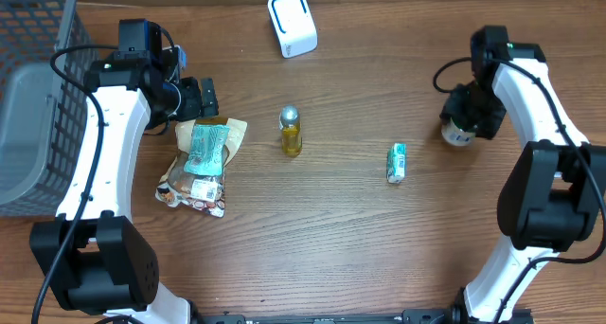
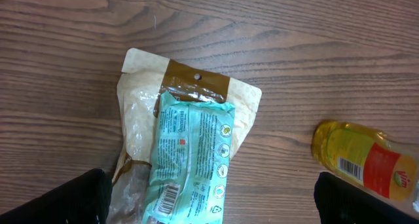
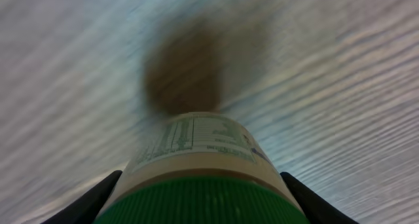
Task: Scan the item barcode
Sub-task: 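Carry the jar rightward and set it down on the table, then open the right gripper and move it to the teal tissue pack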
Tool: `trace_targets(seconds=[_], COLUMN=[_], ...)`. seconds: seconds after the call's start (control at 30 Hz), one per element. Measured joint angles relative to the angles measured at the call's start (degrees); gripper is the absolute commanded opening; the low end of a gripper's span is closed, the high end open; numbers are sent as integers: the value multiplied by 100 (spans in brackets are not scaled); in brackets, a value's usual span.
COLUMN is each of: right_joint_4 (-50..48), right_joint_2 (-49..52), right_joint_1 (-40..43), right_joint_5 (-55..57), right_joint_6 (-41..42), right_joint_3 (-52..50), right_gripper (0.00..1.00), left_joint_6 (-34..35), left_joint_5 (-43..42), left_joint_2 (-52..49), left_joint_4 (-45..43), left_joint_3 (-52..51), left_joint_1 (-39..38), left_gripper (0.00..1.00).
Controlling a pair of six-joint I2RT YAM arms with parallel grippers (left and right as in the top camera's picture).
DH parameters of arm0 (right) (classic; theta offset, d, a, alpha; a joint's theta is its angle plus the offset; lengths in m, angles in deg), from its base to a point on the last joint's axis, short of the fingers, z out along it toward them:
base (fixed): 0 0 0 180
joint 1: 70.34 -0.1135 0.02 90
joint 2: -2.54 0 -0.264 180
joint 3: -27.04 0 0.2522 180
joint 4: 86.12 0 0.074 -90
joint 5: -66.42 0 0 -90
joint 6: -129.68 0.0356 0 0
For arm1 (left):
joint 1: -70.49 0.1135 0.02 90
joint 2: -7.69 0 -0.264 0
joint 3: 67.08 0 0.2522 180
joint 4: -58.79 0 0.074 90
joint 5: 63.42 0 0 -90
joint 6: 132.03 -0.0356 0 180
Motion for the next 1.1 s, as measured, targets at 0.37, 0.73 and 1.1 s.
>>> trace_targets(seconds=[0.37,0.73,1.1], right_joint_4=[-409,962,879], right_joint_2=[0,-933,-1067], right_joint_1=[146,-177,-1226], right_joint_5=[-4,-330,-874], right_joint_6=[9,-203,-328], right_joint_3=[-481,765,85], right_gripper=[100,92,68], left_joint_6=[0,0,0], left_joint_5=[0,0,0], left_joint_2=[0,0,0], left_joint_4=[2,4,4], left_joint_3=[0,0,0], left_joint_1=[0,0,0], left_gripper=[100,100,100])
